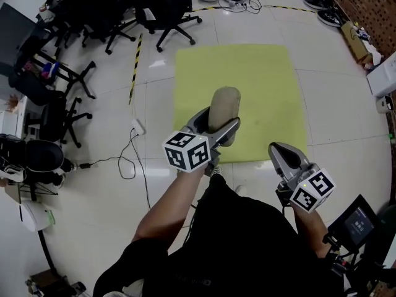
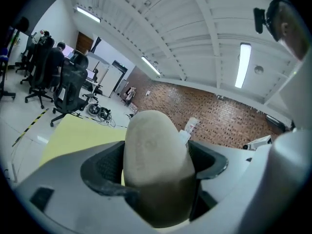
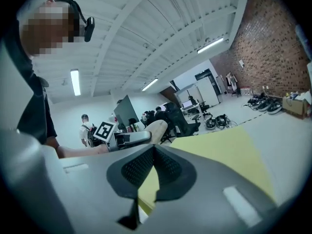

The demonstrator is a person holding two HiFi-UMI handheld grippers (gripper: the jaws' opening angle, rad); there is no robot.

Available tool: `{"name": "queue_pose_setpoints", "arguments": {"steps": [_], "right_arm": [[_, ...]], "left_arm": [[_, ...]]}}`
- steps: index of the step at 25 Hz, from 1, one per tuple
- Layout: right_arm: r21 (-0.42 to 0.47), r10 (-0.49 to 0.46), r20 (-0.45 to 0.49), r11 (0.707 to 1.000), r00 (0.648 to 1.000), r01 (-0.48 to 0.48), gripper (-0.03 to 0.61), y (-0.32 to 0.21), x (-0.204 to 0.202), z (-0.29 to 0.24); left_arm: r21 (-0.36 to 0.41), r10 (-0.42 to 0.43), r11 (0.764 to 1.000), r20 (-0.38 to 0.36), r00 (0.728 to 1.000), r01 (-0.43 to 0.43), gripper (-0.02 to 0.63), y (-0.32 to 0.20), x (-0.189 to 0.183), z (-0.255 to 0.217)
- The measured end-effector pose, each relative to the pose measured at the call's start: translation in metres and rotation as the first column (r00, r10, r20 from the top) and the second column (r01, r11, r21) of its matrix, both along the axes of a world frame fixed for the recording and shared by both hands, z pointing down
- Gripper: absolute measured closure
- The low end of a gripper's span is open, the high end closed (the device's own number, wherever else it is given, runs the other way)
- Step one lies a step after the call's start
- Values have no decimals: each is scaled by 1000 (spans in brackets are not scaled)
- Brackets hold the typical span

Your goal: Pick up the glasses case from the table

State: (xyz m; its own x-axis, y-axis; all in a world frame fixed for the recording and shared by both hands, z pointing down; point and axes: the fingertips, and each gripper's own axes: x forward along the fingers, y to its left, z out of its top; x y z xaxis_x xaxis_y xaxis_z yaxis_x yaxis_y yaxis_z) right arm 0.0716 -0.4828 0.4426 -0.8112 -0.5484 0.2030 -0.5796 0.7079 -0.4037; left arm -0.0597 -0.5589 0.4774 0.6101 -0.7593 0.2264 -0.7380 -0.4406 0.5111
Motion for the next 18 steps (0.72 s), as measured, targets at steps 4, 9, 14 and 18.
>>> {"name": "queue_pose_setpoints", "arguments": {"steps": [4, 9, 14, 18], "right_arm": [[31, -30, 42, 999, 999, 29, 575, 11, 4, -11], [54, -50, 42, 997, 998, 48, 577, 19, 14, -9], [35, -76, 72, 997, 995, 74, 577, 28, 4, -11], [80, -108, 81, 992, 991, 101, 577, 33, -7, -26]], "left_arm": [[69, 6, 998, -18, 1000, -5, 201, 31, 7, -25], [142, -34, 989, 1, 999, 34, 199, 62, 7, -42], [175, -82, 981, 3, 997, 80, 199, 94, -9, -65], [187, -98, 978, 5, 995, 95, 201, 114, -21, -81]]}}
